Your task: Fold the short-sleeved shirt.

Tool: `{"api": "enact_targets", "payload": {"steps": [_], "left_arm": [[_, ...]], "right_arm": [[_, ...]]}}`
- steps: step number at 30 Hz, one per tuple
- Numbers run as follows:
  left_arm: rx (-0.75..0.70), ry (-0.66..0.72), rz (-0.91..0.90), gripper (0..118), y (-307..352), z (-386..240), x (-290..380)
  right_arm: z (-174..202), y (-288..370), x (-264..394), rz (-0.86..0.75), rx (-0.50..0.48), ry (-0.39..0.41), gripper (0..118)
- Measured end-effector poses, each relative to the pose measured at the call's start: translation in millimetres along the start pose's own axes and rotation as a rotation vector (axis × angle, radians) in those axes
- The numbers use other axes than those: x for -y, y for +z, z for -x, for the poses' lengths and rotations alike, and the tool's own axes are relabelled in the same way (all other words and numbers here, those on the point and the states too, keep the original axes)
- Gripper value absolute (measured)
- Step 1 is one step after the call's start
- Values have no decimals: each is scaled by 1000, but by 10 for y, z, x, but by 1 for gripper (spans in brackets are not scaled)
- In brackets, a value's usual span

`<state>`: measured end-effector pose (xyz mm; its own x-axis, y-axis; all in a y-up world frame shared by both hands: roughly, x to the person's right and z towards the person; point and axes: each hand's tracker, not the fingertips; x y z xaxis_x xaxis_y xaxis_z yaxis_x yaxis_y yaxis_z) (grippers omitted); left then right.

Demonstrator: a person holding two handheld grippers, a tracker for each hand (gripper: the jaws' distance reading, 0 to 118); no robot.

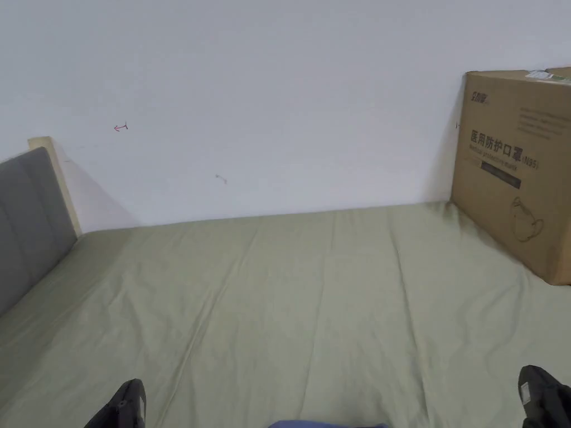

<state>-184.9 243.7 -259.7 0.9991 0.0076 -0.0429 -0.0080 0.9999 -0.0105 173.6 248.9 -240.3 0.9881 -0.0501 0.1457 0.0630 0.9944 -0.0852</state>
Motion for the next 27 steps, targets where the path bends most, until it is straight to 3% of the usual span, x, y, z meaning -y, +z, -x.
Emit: {"api": "enact_targets", "payload": {"steps": [5, 8, 10, 12, 14, 15, 16, 19, 21, 23, 25, 27], "left_arm": [[-30, 38, 18, 1, -35, 76, -52], [6, 36, 68, 2, -69, 156, -82], [29, 15, 94, 1, -77, 204, -79], [73, 28, 169, 2, -121, 257, -47], [95, 68, 263, 2, -184, 307, 10], [112, 86, 308, 2, -215, 342, 54], [128, 107, 340, 2, -235, 371, 94], [173, 162, 420, 2, -323, 482, 226], [260, 238, 501, 2, -449, 573, 335], [397, 370, 612, 2, -679, 691, 506], [562, 594, 756, 2, -995, 817, 779], [631, 775, 834, 11, -1264, 901, 1085]], "right_arm": [[-105, 11, -166, -16, 24, -16, 0], [-101, -154, -255, 56, -120, -6, 0], [-66, -461, -209, 230, -278, 2, 0], [11, -966, 15, 582, -465, -68, 0], [115, -1380, 408, 855, -515, -152, 0], [179, -1521, 619, 919, -491, -166, 0], [244, -1630, 765, 960, -476, -127, 0], [432, -1940, 1142, 1076, -376, 79, 0], [507, -2023, 1338, 1143, -367, 135, 0], [514, -2053, 1450, 1183, -395, 97, 0], [468, -2068, 1401, 1150, -384, 64, 0], [430, -2076, 1398, 1157, -388, 43, 0]]}}
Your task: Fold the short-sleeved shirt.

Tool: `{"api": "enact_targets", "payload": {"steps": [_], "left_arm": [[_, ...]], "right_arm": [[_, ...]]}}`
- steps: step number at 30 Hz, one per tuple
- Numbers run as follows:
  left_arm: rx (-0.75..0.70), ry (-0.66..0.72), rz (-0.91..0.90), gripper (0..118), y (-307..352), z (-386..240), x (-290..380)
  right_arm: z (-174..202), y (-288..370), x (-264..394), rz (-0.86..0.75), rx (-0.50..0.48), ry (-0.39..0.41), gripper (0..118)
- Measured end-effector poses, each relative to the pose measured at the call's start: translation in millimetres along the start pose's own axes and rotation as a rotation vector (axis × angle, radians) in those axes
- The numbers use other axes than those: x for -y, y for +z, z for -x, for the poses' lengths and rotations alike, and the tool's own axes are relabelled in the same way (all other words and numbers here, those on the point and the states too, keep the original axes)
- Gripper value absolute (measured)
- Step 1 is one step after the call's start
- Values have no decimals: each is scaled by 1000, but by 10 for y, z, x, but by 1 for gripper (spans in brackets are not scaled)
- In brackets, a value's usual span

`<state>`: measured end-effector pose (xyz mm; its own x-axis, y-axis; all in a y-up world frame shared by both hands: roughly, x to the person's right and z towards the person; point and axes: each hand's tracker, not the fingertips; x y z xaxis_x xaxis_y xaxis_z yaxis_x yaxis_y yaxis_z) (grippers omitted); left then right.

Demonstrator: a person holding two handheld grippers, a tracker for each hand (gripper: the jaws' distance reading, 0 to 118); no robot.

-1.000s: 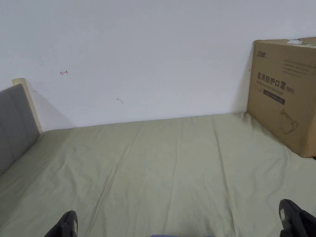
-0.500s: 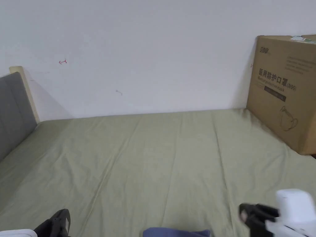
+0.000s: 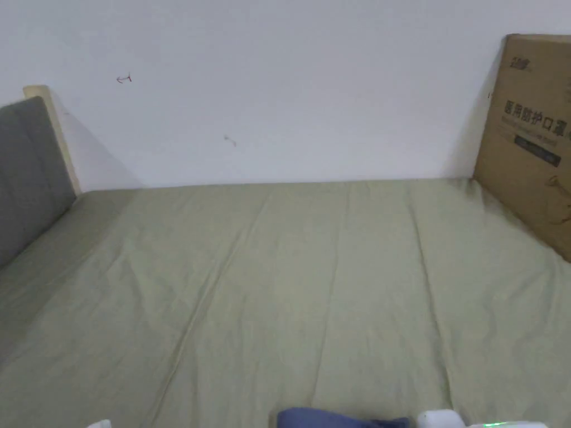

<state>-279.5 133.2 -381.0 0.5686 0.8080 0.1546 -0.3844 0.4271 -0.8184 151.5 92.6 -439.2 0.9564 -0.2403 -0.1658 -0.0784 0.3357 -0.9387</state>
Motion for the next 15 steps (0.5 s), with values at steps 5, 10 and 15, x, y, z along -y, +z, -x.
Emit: {"api": "enact_targets", "payload": {"steps": [5, 10, 15], "left_arm": [[291, 262, 177, 115, -564, 641, -103], [263, 295, 298, 118, -1305, 856, -32], [440, 222, 458, 118, -1972, 590, 162]], "right_arm": [[-23, 8, 70, -29, -21, -51, 0], [-10, 2, 90, -41, -17, -50, 0], [-57, -6, 110, -47, -33, -72, 0]]}}
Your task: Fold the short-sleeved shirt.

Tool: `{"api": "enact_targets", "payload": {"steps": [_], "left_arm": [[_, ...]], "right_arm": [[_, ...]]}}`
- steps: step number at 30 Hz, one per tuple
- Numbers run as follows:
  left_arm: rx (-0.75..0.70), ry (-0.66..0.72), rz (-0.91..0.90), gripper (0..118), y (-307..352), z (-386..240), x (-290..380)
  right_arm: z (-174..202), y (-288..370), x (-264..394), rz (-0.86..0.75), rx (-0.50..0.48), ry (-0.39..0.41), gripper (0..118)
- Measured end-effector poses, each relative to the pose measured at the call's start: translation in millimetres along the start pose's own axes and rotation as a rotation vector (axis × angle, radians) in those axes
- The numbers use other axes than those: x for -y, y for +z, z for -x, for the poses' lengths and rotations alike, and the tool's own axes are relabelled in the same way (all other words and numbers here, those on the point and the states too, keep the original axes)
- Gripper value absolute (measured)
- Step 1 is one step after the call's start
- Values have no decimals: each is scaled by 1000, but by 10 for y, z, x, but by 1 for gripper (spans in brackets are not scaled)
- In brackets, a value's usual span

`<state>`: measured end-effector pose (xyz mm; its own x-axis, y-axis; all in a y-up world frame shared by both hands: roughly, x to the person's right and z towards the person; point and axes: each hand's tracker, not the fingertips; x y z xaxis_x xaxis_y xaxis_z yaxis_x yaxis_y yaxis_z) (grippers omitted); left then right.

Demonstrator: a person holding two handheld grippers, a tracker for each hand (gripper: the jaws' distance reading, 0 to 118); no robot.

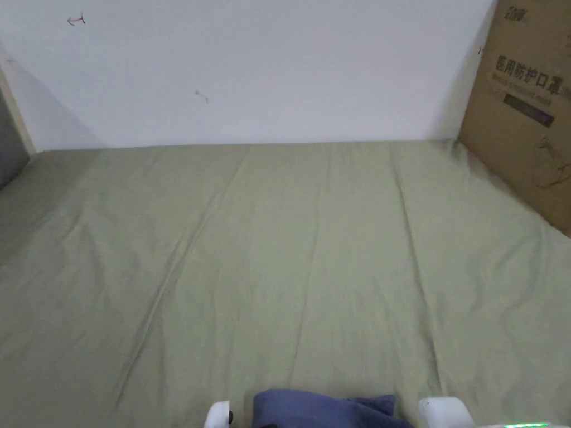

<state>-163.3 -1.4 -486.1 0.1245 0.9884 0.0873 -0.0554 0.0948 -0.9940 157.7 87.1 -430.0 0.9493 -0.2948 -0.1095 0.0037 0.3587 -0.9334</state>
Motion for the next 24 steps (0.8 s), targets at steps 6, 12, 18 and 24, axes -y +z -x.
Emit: {"api": "enact_targets", "payload": {"steps": [6, 12, 18, 24], "left_arm": [[-439, -18, -166, 24, 45, 100, 12], [-388, -74, -152, 26, 252, -478, 57], [-604, -195, -219, 26, 1569, -1166, -167], [-978, -211, -281, 26, 3127, -1371, -392]], "right_arm": [[-78, 41, 86, -45, -37, -95, 0], [74, 443, 219, -163, -60, -108, 0], [308, 936, 342, -233, -19, 18, 0], [476, 1117, 381, -252, 32, -19, 0]]}}
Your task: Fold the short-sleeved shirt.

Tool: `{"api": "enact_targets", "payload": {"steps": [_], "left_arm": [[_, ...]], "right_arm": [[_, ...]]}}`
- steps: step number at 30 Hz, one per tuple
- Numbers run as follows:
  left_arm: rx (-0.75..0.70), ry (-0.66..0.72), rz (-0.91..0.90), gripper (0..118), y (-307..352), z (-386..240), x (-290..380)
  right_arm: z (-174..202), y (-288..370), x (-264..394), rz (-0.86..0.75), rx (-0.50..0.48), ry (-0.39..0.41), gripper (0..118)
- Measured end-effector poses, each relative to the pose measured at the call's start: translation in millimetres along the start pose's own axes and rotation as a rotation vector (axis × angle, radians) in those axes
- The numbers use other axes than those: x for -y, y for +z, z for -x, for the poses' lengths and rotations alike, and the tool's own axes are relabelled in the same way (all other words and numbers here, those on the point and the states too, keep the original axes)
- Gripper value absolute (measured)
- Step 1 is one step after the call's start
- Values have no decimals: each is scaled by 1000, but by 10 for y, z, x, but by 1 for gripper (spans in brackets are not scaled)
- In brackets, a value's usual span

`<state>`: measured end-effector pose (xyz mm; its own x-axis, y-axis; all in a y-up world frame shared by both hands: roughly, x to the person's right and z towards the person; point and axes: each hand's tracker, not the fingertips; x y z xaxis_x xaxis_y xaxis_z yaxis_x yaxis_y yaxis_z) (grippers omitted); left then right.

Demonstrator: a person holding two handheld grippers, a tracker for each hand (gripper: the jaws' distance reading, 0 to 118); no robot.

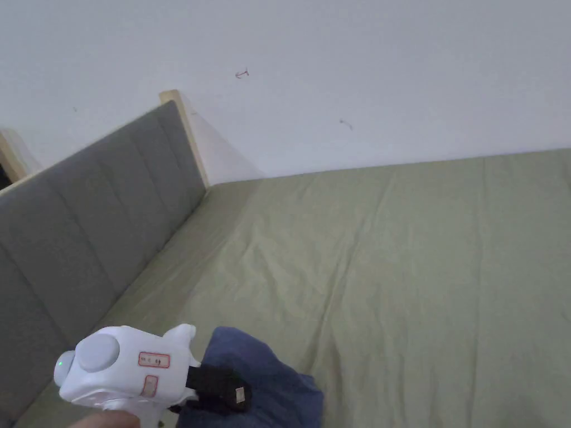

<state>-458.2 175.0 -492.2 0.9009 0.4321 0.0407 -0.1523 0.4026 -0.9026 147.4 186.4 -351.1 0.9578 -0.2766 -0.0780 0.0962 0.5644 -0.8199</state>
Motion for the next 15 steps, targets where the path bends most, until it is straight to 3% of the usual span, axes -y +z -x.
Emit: {"api": "enact_targets", "payload": {"steps": [2, 5, 8, 9, 10, 11, 12, 13, 15], "left_arm": [[-23, 85, 32, 26, 163, 381, -53], [-112, 62, 40, 26, 339, 805, -157], [-199, 41, 72, 28, 444, 1075, -210], [-212, 48, 65, 39, 477, 1159, -234], [-236, 67, 47, 65, 510, 1126, -169], [-257, 81, 35, 108, 534, 1157, -157], [-277, 110, 30, 118, 554, 1201, -156], [-270, 129, -55, 111, 611, 1219, -145], [-288, 138, -53, 110, 692, 1192, -77]], "right_arm": [[60, 7, -13, -1, -9, -2, 0], [185, -38, -63, 15, 9, 20, 0], [167, -45, -166, -3, 39, -65, 0], [154, -36, -209, -13, 41, -75, 0], [153, -24, -242, -23, 46, -76, 0], [155, 1, -278, -33, 55, -73, 0], [169, 28, -308, -44, 70, -65, 0], [184, 52, -332, -53, 78, -54, 0], [204, 101, -363, -65, 80, -33, 0]]}}
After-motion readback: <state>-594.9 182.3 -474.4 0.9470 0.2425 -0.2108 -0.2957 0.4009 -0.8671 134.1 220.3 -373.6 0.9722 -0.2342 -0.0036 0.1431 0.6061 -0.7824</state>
